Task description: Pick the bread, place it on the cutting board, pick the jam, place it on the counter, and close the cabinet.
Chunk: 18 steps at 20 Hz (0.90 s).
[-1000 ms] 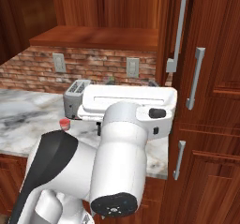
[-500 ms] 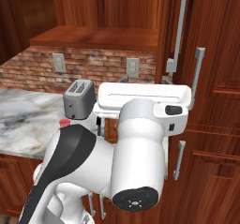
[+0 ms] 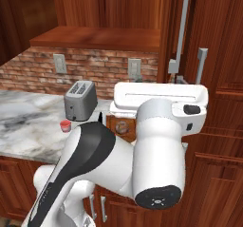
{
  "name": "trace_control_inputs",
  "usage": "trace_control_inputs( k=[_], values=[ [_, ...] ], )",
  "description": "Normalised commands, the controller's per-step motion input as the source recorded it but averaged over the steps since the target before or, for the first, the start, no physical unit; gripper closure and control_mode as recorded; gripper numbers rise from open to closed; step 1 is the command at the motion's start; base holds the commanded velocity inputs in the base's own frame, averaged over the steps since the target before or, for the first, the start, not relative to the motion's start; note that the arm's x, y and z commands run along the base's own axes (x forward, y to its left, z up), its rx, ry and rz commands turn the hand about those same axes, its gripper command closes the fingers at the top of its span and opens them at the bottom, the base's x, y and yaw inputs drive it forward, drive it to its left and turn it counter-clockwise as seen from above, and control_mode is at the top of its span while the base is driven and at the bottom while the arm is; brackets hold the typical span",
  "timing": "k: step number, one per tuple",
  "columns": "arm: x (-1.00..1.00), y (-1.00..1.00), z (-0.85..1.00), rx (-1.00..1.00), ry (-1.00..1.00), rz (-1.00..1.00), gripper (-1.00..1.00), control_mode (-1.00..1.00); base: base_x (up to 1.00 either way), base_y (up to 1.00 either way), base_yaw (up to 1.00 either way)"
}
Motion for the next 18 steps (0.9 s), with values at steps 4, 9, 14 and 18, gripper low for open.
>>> trace_control_inputs(
  k=[4, 9, 14, 18],
  values=[
    [0.12, -0.16, 0.0, 0.0, 0.0, 0.03, -1.0, -1.0, 0.0, 0.0, 0.0],
    [0.11, -0.1, -0.02, 0.0, 0.0, 0.09, -1.0, -1.0, 0.0, 0.0, 0.0],
    [0.11, -0.06, -0.01, 0.0, 0.0, 0.12, -1.0, -1.0, 0.0, 0.0, 0.0],
    [0.09, -0.08, 0.0, 0.0, 0.0, 0.14, -1.0, -1.0, 0.0, 0.0, 0.0]
  ],
)
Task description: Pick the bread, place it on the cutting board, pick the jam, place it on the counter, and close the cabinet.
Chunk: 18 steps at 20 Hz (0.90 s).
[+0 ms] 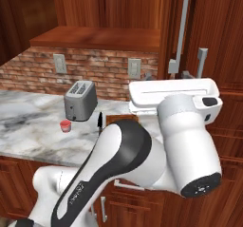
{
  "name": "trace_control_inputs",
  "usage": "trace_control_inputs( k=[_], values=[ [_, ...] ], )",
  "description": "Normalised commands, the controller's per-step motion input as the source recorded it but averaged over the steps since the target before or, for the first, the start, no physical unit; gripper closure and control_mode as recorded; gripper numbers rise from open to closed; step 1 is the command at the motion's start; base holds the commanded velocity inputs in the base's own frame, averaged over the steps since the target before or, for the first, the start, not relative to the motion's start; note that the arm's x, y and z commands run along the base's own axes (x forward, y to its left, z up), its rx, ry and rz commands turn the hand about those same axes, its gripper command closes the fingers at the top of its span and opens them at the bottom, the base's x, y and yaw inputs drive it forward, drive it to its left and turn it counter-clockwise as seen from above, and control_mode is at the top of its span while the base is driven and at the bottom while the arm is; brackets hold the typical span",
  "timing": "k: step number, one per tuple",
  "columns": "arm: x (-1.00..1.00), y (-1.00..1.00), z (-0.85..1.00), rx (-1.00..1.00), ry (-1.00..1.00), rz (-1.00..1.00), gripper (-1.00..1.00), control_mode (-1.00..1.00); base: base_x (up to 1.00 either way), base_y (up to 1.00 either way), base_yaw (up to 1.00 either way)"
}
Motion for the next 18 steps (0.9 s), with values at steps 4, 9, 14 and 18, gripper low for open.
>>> trace_control_inputs(
  k=[4, 9, 14, 18],
  values=[
    [0.08, -0.11, 0.0, 0.0, 0.0, 0.14, -1.0, -1.0, 0.0, 0.0, 0.0],
    [0.09, -0.09, 0.0, 0.0, 0.0, 0.14, -1.0, -1.0, 0.0, 0.0, 0.0],
    [0.04, -0.01, 0.0, 0.0, 0.0, 0.09, -1.0, -1.0, 0.0, 0.0, 0.0],
    [0.07, 0.0, 0.0, 0.0, 0.0, 0.04, -1.0, -1.0, 0.0, 0.0, 0.0]
  ],
)
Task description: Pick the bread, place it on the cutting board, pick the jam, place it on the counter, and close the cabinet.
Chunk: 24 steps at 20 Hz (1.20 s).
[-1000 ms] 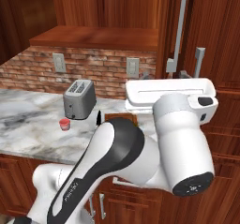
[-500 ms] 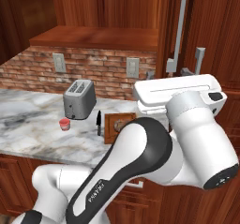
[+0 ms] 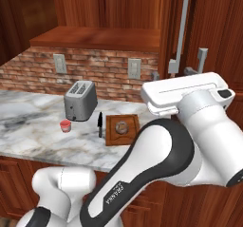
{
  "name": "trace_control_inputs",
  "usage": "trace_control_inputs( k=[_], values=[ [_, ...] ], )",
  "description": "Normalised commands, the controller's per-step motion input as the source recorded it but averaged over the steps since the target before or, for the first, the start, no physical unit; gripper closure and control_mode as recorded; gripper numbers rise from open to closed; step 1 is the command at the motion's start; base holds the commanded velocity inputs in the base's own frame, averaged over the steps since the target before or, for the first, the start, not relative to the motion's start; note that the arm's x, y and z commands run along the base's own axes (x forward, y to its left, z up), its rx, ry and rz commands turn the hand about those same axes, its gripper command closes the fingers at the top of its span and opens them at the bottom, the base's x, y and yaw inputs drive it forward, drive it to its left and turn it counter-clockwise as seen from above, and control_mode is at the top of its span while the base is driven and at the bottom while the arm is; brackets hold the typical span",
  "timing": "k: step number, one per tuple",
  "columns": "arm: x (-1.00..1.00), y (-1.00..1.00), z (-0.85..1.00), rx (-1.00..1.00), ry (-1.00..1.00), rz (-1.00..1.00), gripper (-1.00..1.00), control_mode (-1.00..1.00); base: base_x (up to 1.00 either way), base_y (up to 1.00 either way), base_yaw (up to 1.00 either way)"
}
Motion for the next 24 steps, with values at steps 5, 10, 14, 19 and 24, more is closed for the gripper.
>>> trace_control_inputs(
  k=[5, 10, 14, 19, 24],
  values=[
    [0.09, 0.03, 0.0, 0.0, 0.0, 0.04, -1.0, -1.0, 0.0, 0.0, 0.0],
    [0.0, 0.04, 0.0, 0.0, 0.0, 0.06, -1.0, -1.0, 0.0, 0.0, 0.0],
    [0.0, 0.06, 0.0, 0.0, 0.0, 0.07, -1.0, -1.0, 0.0, 0.0, 0.0],
    [0.0, 0.03, 0.0, 0.0, 0.0, 0.09, -1.0, -1.0, 0.0, 0.0, 0.0],
    [0.1, 0.0, 0.0, 0.0, 0.0, 0.1, -1.0, -1.0, 0.0, 0.0, 0.0]
  ],
)
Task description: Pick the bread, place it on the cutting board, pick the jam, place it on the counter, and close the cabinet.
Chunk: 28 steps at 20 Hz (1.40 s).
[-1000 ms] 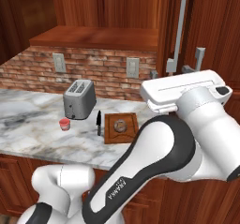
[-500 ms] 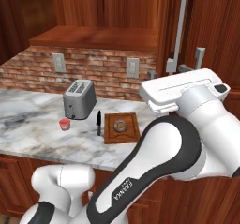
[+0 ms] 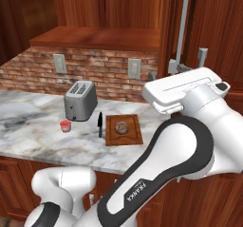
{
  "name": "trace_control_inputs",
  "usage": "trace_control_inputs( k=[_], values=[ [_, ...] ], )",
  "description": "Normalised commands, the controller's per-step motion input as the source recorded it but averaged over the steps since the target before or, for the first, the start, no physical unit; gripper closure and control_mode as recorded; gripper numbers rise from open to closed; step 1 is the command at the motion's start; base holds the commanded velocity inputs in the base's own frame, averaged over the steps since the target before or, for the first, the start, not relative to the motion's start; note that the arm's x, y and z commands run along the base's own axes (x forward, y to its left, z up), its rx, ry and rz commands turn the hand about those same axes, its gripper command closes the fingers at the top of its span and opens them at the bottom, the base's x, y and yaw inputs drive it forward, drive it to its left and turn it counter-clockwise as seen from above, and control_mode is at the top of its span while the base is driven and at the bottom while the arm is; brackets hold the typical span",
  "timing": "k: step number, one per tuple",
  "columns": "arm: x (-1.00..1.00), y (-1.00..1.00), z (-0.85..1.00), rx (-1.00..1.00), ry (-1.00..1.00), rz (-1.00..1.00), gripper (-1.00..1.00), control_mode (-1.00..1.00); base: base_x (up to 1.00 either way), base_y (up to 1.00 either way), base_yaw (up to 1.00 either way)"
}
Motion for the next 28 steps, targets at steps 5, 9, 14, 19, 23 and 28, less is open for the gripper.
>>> trace_control_inputs(
  k=[5, 9, 14, 19, 23, 28],
  values=[
    [0.19, 0.0, 0.0, 0.0, 0.0, 0.1, -1.0, -1.0, 0.0, 0.0, 0.0],
    [0.21, -0.06, 0.0, 0.0, 0.0, 0.07, -1.0, -1.0, 0.0, 0.0, 0.0],
    [0.03, -0.25, 0.0, 0.0, 0.0, 0.02, -1.0, -1.0, 0.0, 0.0, 0.0],
    [0.0, -0.16, 0.0, 0.0, -0.02, 0.02, -1.0, -1.0, 0.0, 0.0, 0.0],
    [-0.07, -0.04, 0.0, 0.0, -0.03, 0.0, -1.0, -1.0, 0.0, 0.0, 0.0],
    [-0.4, 0.0, 0.0, 0.0, -0.03, 0.0, -1.0, -1.0, 0.0, 0.0, 0.0]
  ],
)
